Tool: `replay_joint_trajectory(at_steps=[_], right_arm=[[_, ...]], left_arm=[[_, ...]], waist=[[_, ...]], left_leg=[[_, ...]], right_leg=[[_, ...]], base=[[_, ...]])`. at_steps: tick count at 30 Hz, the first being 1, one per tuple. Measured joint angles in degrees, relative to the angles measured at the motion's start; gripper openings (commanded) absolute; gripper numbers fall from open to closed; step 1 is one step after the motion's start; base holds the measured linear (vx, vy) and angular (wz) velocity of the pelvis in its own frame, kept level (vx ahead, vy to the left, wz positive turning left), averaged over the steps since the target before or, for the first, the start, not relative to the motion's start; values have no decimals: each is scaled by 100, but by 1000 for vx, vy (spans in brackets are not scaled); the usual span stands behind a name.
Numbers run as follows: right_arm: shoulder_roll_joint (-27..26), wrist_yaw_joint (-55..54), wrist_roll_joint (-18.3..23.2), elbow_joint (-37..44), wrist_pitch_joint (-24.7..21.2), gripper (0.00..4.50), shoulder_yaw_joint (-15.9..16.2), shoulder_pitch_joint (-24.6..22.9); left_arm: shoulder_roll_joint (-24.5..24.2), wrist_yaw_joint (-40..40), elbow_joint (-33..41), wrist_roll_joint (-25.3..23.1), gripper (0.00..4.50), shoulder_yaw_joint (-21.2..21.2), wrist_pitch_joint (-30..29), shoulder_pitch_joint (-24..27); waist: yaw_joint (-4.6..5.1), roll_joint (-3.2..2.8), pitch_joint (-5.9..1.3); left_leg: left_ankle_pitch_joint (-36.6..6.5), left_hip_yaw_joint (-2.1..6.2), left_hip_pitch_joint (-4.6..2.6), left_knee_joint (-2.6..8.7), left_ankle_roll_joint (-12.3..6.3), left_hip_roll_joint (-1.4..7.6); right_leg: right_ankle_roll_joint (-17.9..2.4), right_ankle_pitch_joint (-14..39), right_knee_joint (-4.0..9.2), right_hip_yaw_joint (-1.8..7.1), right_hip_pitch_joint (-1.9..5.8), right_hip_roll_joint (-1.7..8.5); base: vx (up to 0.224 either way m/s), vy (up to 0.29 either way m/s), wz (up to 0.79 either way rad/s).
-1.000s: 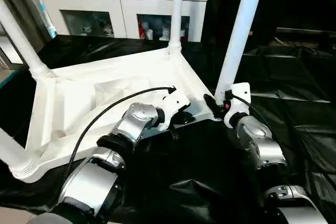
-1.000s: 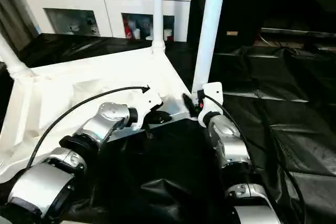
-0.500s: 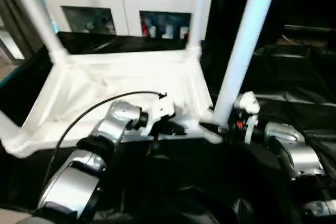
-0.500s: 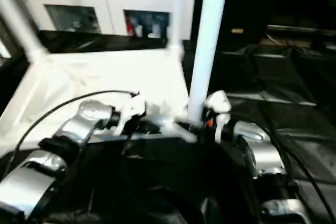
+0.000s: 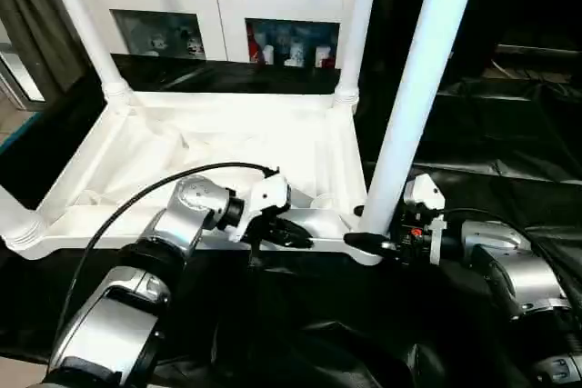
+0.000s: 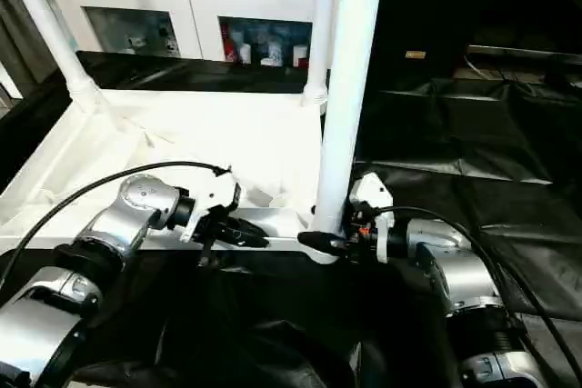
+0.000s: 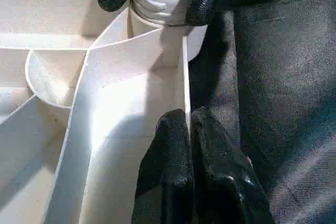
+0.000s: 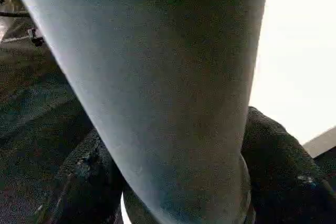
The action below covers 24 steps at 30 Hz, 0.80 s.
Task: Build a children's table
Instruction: Rotate leg to tighten
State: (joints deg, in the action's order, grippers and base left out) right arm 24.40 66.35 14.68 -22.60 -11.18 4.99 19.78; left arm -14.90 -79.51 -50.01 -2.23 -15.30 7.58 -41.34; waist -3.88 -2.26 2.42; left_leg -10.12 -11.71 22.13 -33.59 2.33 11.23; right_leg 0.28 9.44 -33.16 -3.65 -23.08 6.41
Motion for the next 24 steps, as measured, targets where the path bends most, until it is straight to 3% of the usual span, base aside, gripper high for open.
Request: replay_joint_trajectory(at_steps=[3,6,15,19,20,24], right_arm=[[-156,-269,22,10,7,264,-81,-85],[-536,-1148,-145,-188,109,263,-289,-46],[-1581,-4146,-547,-963,398,263,-874,486],[-1805,-4846,-671,-1168,410,263,-933,679],[-1816,-4844,-680,-1174,442,319,-932,673],[-1823,-4769,-855,-1182,622,350,-890,611]], left_arm=[[31,142,2,-3,0,0,-6,21],[168,777,-128,-122,0,69,-4,-15],[951,2712,-750,-433,0,145,-280,-403],[1112,3123,-850,-547,0,145,-264,-441],[1112,3111,-856,-547,0,151,-261,-441],[1109,3025,-859,-546,0,190,-253,-441]], waist=[[2,1,0],[40,10,-2],[164,3,-7],[194,-5,-13],[195,-6,-14],[194,-7,-15]], left_leg=[[0,0,-1,0,0,2],[0,0,-8,-4,1,1],[0,8,-22,-2,1,-28],[0,18,-25,0,1,-35],[0,20,-25,0,1,-35],[0,23,-21,4,1,-34]], right_leg=[[0,0,-2,-1,0,-1],[-2,-2,-4,2,4,0],[30,17,13,25,17,5],[31,18,18,24,27,5],[31,18,18,22,27,5],[32,18,18,19,26,5]], base=[[0,0,0],[0,0,0],[0,0,0],[0,0,0],[0,0,0],[0,0,0]])
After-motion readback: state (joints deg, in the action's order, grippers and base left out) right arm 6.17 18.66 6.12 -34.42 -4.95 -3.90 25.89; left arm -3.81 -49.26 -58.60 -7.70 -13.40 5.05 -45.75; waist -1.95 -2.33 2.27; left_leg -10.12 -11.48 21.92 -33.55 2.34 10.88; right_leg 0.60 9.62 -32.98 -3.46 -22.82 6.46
